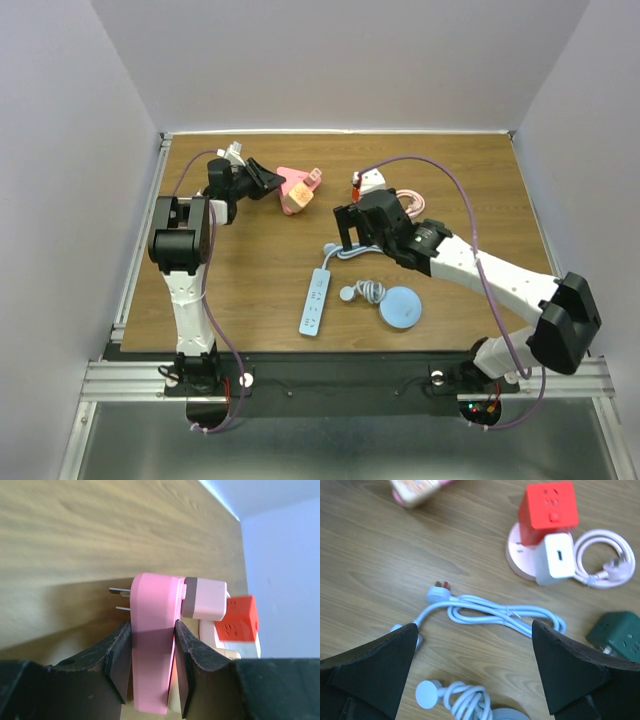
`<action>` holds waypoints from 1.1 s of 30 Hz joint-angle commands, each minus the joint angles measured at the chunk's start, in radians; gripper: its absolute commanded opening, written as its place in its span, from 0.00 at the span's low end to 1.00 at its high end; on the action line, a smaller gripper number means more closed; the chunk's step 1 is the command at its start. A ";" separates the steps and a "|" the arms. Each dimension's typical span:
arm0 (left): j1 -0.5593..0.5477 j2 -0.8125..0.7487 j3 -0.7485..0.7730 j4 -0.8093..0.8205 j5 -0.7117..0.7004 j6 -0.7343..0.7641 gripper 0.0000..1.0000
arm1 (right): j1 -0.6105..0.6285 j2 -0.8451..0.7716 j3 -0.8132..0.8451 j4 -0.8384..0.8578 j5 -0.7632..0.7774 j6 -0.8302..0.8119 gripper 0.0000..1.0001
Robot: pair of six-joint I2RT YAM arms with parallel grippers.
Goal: Insert the plug
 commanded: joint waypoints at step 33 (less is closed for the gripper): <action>-0.094 -0.690 -0.338 -0.199 -0.471 0.267 0.99 | -0.566 -0.140 -0.240 -0.081 -0.029 0.254 1.00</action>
